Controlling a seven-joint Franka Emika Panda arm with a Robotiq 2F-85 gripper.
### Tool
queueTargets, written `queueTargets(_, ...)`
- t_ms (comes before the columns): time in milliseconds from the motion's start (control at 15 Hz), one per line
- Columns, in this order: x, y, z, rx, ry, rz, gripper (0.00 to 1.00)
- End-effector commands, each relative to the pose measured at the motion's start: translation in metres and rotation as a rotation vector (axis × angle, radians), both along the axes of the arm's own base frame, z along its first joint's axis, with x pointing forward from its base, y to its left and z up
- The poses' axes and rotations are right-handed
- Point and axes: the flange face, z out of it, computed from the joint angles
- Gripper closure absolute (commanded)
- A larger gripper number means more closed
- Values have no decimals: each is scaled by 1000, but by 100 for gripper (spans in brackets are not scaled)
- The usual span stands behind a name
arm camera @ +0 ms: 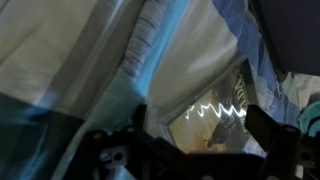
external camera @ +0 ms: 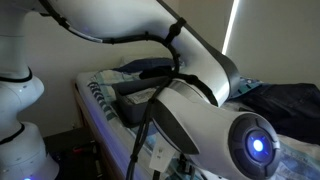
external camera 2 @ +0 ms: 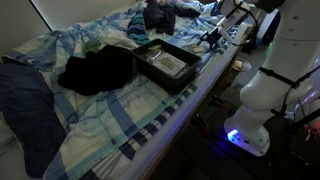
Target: Pick the magazines on the bed and put them in the box
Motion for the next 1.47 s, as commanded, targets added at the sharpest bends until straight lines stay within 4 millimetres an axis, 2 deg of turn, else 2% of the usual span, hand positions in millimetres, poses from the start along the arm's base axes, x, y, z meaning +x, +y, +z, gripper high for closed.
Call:
queueTargets(0,1,0,-3,3,-15,-29,0)
queueTargets(733,19,5,8,54,-84,-90,0)
queueTargets(800,19,5,7,56,-87,-92,7)
queueTargets(867,20,5,8,57,-91,-94,26)
queueTargets(1400,23,1,11,60,-106,-115,88)
